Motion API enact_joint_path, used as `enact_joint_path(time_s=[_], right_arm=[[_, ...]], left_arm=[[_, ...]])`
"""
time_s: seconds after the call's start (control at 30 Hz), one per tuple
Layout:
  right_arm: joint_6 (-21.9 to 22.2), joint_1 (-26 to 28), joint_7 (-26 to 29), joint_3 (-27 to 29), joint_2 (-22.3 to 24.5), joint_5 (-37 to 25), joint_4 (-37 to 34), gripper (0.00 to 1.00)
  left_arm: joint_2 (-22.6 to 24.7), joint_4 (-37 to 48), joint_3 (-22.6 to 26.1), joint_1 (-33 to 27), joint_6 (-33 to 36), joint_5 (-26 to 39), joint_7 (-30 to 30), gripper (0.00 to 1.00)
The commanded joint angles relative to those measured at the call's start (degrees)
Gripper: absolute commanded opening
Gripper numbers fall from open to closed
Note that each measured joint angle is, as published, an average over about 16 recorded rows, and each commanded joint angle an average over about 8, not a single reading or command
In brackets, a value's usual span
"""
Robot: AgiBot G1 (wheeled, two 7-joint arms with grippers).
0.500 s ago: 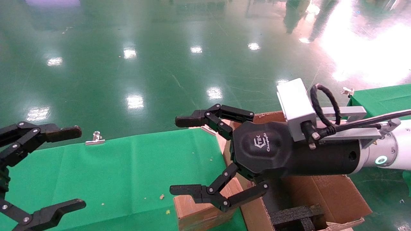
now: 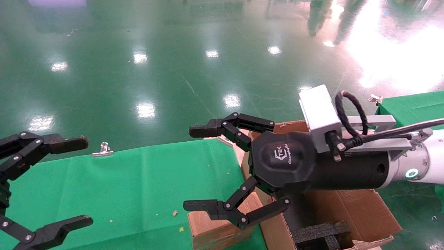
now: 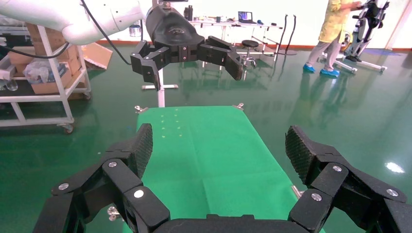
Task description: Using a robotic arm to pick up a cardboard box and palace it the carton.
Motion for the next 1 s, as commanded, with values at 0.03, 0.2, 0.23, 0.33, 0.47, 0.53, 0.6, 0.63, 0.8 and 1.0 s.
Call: enact_joint_path(time_s=[0.03, 0.2, 0.23, 0.33, 0.47, 0.53, 0.6, 0.63, 0.8, 1.0], right_arm=[[0.0, 0.0, 0.0, 0.0, 0.0, 0.0, 0.0, 1.0], [0.0, 0.0, 0.0, 0.0, 0.0, 0.0, 0.0, 1.0], [0.0, 0.0, 0.0, 0.0, 0.0, 0.0, 0.0, 1.0], [0.0, 0.0, 0.0, 0.0, 0.0, 0.0, 0.0, 1.0], [0.0, 0.0, 0.0, 0.0, 0.1, -0.2, 0.0, 1.0], [-0.2, 0.2, 0.2, -0.3, 0.3, -0.7, 0.1, 1.0], [-0.5, 0.8, 0.6, -0.9, 0.5, -1.9, 0.2, 1.0], [-0.8, 1.2, 0.9, -1.3, 0.7, -2.8, 0.3, 1.0], [-2.8, 5.5, 3.5, -5.1, 0.5, -9.3, 0.0, 1.0], [-5.0, 12.0, 5.3, -12.3, -1.7, -18.3, -1.8, 1.0]], left_arm=[[0.0, 0.0, 0.0, 0.0, 0.0, 0.0, 0.0, 1.0], [0.0, 0.0, 0.0, 0.0, 0.0, 0.0, 0.0, 0.44], [0.0, 0.0, 0.0, 0.0, 0.0, 0.0, 0.0, 0.31], [0.0, 0.0, 0.0, 0.0, 0.0, 0.0, 0.0, 0.01], [0.0, 0.0, 0.0, 0.0, 0.0, -0.1, 0.0, 0.0], [0.0, 0.0, 0.0, 0.0, 0.0, -0.1, 0.0, 0.0], [0.0, 0.0, 0.0, 0.0, 0.0, -0.1, 0.0, 0.0], [0.0, 0.0, 0.0, 0.0, 0.0, -0.1, 0.0, 0.0], [0.0, 0.0, 0.0, 0.0, 0.0, -0.1, 0.1, 0.0], [0.0, 0.1, 0.1, 0.0, 0.0, -0.1, 0.1, 0.0]])
